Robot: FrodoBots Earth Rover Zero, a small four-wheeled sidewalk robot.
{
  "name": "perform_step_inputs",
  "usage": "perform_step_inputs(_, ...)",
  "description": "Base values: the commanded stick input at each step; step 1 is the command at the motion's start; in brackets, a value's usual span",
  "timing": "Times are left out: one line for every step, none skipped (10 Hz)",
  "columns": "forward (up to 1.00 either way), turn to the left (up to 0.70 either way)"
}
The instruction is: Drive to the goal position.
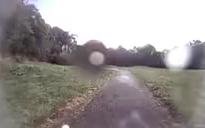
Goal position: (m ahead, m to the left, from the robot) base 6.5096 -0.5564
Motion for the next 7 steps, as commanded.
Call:
perform_step_inputs(0.70, -0.03)
perform_step_inputs(0.70, 0.00)
perform_step_inputs(0.70, 0.00)
perform_step_inputs(0.70, -0.01)
perform_step_inputs(0.70, -0.12)
perform_step_inputs(0.70, -0.23)
perform_step_inputs(0.70, -0.35)
